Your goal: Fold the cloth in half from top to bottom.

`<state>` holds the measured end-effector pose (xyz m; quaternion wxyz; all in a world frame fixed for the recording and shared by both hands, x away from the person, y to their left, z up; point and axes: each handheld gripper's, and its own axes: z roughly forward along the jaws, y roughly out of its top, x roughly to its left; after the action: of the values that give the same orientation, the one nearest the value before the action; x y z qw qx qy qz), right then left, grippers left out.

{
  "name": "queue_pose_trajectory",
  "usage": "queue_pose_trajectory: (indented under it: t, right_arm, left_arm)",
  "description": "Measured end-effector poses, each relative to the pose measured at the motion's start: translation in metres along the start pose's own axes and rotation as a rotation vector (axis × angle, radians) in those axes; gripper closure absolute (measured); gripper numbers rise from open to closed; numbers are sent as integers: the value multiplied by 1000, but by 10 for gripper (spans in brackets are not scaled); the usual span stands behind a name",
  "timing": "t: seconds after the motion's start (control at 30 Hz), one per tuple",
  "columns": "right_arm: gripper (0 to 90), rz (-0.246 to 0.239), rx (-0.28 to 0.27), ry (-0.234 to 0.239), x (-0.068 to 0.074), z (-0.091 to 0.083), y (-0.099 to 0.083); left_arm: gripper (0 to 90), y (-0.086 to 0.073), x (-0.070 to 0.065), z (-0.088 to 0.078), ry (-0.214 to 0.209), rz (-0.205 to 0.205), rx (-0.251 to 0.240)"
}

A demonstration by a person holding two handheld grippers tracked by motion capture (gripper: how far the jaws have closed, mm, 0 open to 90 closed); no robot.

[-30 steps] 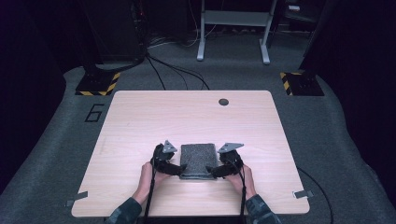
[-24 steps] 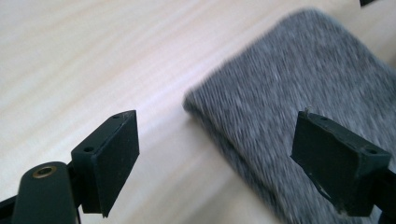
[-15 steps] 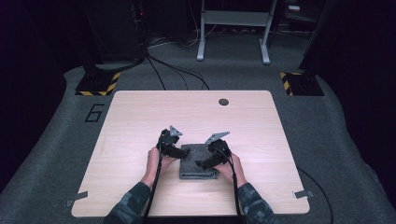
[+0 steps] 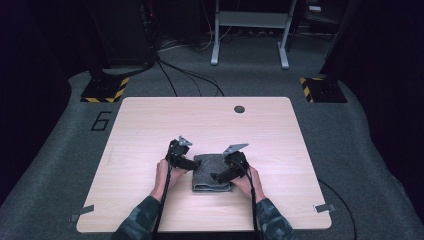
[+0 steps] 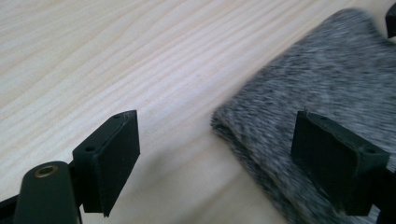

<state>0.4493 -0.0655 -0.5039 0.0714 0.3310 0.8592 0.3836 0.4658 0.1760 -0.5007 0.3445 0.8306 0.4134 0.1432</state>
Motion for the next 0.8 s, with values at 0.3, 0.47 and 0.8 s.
queue_pose_trajectory:
  t: [0.3, 0.47, 0.8]
  right_arm:
    - [15, -25, 15, -97, 9, -19, -20]
    - [18, -58, 53, -136, 11, -15, -32]
    - [5, -17, 20, -144, 14, -29, -35]
  left_arm:
    - [147, -27, -27, -18, -43, 68, 14]
    - [147, -37, -30, -14, -16, 93, 32]
    - [126, -43, -24, -28, -16, 53, -6]
